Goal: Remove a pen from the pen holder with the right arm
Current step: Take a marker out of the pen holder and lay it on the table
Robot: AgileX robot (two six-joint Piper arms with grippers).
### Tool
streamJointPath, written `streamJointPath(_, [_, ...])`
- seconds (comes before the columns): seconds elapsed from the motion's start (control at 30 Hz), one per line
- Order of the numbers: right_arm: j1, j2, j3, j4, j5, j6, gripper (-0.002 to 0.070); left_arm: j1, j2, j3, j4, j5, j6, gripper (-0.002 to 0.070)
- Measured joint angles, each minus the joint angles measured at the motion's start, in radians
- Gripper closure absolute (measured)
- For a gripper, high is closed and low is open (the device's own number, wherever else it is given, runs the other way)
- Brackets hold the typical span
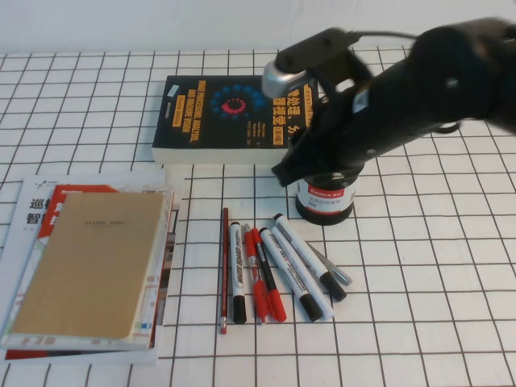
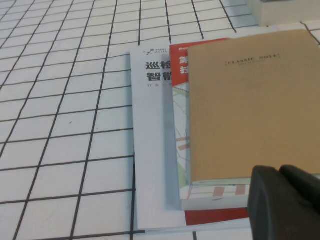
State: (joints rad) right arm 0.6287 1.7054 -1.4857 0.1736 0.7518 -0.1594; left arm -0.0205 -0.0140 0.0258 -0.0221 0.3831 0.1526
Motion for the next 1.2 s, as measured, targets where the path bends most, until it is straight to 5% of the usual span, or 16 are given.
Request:
streamJointPath(0.13, [0.0,-0.144,0.049,-0.001,0.083,0.0,0.0625,0.0,0.0,0.0,0.0,0.0,0.0,0.0679])
streamJointPath(0.23, [0.0,-0.248,0.09,-0.003,0.144,0.002,0.0673,0.0,0.0,0.0,0.0,0.0,0.0,0.0679])
streamJointPath(0.83, [0.0,-0.863,0.564,-0.073,0.298,0.126,0.0692,0.0,0.0,0.0,0.0,0.0,0.0,0.0679])
streamJointPath(1.2, [-0.015,-1.038,0.916,-0.147,-0.059,0.126,0.0692,0.0,0.0,0.0,0.0,0.0,0.0,0.0679])
